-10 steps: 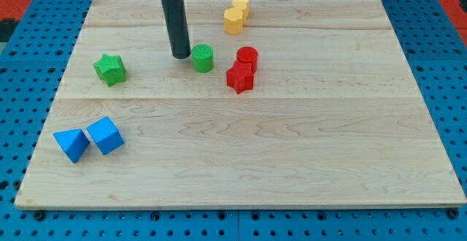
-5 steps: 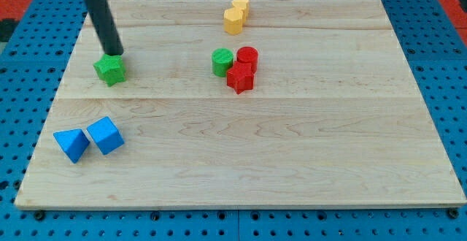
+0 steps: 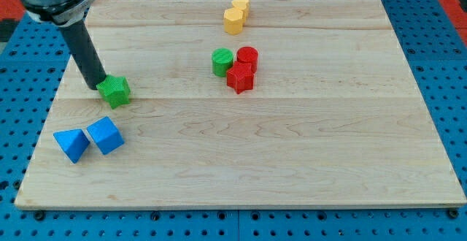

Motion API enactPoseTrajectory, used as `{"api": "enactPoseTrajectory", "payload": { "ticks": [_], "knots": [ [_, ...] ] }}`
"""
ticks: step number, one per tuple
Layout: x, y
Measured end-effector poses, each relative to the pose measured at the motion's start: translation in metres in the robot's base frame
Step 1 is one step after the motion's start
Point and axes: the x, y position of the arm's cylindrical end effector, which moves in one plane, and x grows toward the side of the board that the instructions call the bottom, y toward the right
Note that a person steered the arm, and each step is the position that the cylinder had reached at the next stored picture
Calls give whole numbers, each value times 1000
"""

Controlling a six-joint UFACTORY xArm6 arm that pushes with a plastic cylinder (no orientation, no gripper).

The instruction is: Move the green star closer to the green circle

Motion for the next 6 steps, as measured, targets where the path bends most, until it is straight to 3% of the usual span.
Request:
{"api": "enactPoseTrajectory", "payload": {
  "ticks": [1,4,6],
  "knots": [
    [22,-25],
    [-8,126],
    [30,160]
  ]
}}
